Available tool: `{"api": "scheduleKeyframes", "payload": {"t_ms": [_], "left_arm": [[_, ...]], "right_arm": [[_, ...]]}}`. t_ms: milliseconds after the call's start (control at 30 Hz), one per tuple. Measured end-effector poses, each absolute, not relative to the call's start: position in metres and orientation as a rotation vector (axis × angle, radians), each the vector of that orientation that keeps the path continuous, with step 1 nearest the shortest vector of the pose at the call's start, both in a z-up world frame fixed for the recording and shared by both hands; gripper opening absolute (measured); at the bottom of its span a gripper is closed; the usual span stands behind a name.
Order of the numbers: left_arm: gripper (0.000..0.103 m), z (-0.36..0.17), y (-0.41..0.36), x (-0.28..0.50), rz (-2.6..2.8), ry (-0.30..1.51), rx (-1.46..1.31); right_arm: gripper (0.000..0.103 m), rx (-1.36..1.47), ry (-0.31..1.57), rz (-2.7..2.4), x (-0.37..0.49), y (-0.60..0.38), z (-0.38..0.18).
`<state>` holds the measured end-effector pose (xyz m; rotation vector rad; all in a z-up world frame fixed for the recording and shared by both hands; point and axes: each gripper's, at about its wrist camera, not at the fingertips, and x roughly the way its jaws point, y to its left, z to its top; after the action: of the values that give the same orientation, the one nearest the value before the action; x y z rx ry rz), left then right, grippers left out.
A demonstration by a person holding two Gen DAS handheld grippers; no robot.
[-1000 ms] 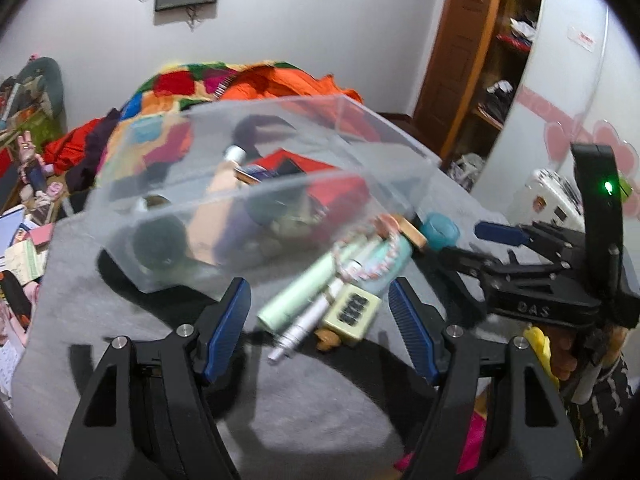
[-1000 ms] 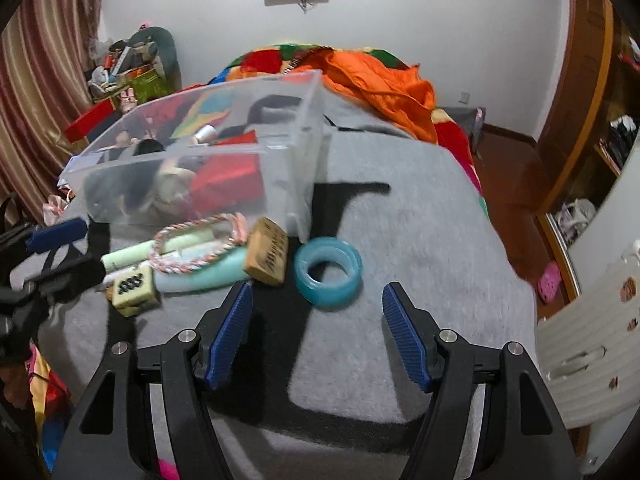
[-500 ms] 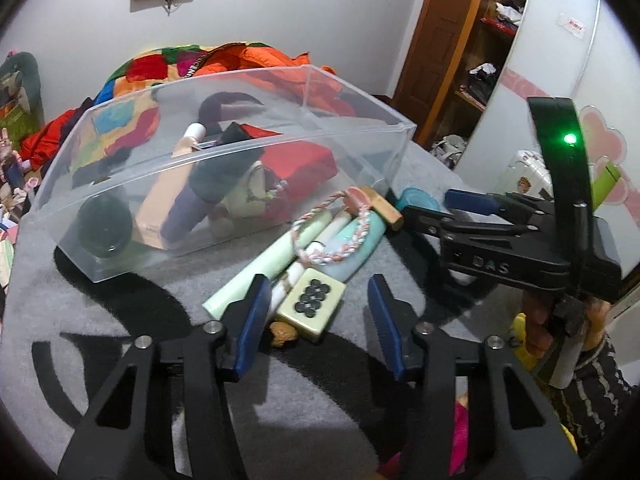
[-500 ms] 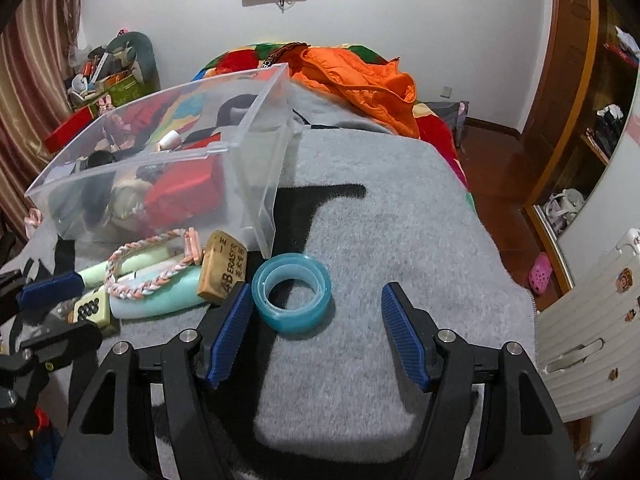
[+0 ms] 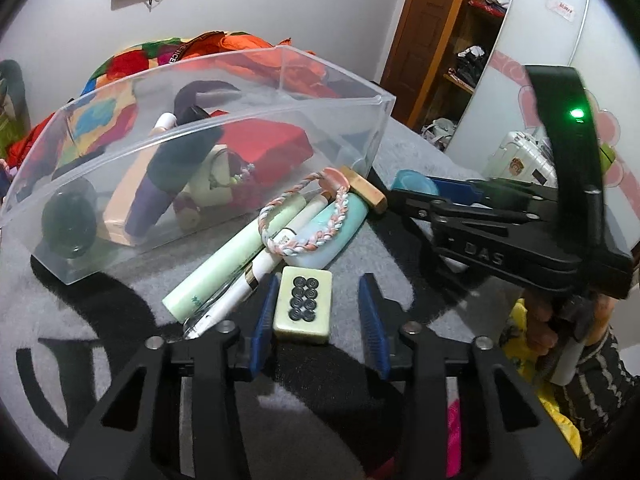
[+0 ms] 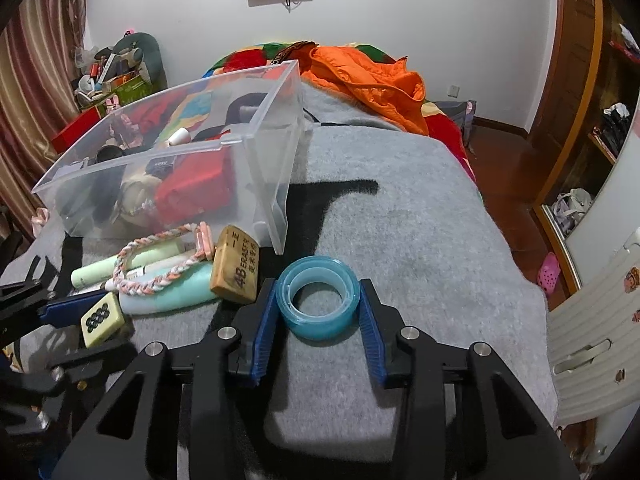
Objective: Organize objects
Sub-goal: 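Grasp the mahjong tile with the left gripper while the right gripper grasps the teal tape roll, then carry the mahjong tile and teal tape roll into the box and release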
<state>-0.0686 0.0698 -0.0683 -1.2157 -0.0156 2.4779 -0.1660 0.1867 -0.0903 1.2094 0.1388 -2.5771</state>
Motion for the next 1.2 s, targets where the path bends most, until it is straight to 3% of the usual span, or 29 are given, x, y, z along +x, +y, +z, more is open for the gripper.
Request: {"api": "scheduleKeyframes", "payload": {"t_ms": [67, 533, 1200], "left_arm": [[0.024, -0.069, 0.069, -0.068, 2.51, -0.001, -1.209], [0.024, -0.043, 0.038, -0.057, 2.607, -0.11, -1.136], [0.024, 0.009, -0.007, -0.058, 2.795, -0.175, -0.985]], "right_arm": [[0.036, 1.211, 0.132, -2.576, -0.162, 0.189, -0.089], [0.036, 1.161, 0.089, -2.557, -0.136, 0.188, -0.075], [0.036, 0.913, 0.154, -2.579, -0.128, 0.155, -0.012]]}}
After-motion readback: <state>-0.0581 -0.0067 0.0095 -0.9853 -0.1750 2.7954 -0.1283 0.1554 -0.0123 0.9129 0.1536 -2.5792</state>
